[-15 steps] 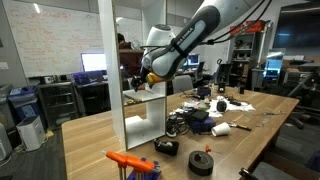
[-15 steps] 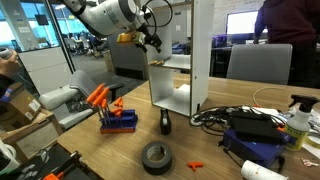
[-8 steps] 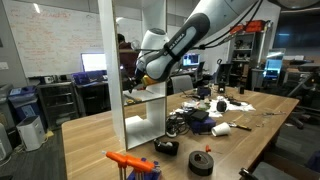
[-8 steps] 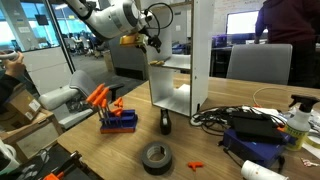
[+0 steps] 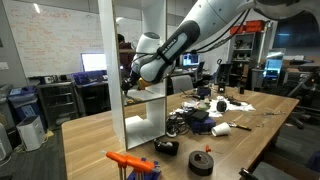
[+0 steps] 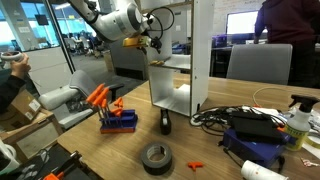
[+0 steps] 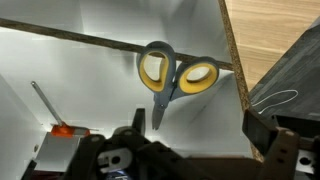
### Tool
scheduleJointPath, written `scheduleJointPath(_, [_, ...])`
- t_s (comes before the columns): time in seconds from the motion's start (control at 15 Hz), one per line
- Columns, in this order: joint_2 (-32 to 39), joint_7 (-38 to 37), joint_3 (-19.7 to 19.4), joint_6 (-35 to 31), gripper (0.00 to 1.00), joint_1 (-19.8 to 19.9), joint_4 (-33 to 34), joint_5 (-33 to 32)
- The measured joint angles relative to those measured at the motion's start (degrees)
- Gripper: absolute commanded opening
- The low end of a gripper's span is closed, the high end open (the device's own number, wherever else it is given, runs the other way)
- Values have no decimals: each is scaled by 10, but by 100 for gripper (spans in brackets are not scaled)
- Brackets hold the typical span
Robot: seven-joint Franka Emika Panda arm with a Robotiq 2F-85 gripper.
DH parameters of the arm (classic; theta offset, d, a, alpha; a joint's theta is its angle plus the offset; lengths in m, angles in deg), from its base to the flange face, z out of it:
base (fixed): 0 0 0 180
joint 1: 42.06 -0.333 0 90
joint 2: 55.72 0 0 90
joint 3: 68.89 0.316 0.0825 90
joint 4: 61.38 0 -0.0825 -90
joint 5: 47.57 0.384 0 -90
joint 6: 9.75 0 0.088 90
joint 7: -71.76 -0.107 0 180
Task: Remove the tape and scissors from the shelf and put them on the table
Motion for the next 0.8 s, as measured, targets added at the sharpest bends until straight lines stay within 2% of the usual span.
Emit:
scheduleJointPath(0.2, [18, 11, 0, 0, 100, 1, 20, 0])
scheduleJointPath(0.47, [47, 73, -27, 0, 100, -25, 51, 63])
scheduleJointPath(0.8, [75, 126, -40, 2, 100, -37, 77, 105])
